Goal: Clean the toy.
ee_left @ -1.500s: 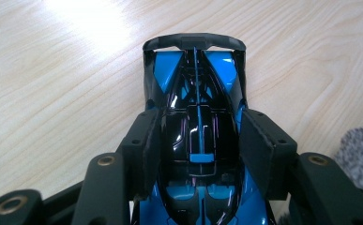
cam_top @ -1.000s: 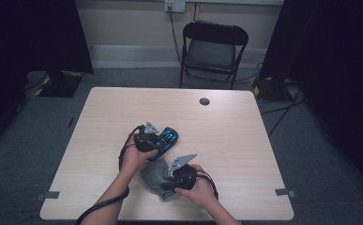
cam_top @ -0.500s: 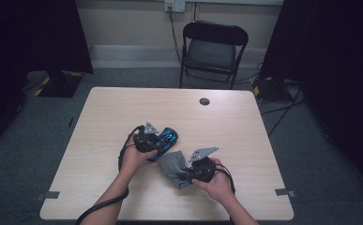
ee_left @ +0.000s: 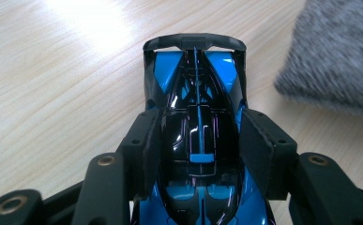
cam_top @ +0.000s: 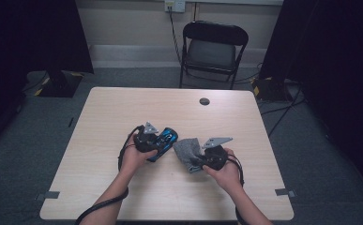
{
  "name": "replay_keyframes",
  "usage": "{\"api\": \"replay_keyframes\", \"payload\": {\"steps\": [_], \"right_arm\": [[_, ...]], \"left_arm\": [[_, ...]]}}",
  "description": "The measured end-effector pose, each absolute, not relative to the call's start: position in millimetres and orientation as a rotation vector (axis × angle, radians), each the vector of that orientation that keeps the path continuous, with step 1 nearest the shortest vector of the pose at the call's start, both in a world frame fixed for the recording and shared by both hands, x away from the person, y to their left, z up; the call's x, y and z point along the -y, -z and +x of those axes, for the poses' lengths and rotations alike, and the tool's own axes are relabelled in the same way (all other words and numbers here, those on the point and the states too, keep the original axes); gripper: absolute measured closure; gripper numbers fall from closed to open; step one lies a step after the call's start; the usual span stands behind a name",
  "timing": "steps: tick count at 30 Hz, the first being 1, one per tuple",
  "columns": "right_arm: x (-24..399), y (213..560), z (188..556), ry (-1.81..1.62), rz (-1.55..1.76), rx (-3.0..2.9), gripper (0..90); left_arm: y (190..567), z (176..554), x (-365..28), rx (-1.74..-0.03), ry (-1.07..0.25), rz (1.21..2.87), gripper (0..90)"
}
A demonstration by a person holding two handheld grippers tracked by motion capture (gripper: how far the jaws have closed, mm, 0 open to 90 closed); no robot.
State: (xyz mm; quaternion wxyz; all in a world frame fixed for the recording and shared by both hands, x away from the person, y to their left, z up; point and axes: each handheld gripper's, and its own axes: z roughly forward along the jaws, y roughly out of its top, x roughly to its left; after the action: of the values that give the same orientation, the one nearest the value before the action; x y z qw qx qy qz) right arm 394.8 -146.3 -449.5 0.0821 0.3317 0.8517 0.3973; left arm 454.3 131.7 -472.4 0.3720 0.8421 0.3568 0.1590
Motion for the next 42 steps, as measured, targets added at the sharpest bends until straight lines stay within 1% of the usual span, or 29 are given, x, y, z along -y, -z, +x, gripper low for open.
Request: {"api": "replay_keyframes", "payload": {"steps": [10, 21, 27, 42], "right_arm": [[160.2, 452.4, 420.7, -1.198, 1.171, -2.403, 77.3], [140.5, 473.5, 429.4, -1.145, 1.265, -2.367, 77.1], [128.1, 482.6, 427.5, -1.123, 1.241, -2.411, 77.0], [114.2, 483.3, 414.8, -1.15, 1.179, -2.486, 77.0]], "left_arm": [[473.3, 454.8, -132.5, -0.918, -0.397, 2.145, 49.2], [473.6, 455.0, -133.4, -0.908, -0.41, 2.146, 49.1], [474.0, 455.0, -134.0, -0.909, -0.403, 2.141, 49.1], [473.4, 455.2, -132.3, -0.915, -0.4, 2.145, 49.2]]}}
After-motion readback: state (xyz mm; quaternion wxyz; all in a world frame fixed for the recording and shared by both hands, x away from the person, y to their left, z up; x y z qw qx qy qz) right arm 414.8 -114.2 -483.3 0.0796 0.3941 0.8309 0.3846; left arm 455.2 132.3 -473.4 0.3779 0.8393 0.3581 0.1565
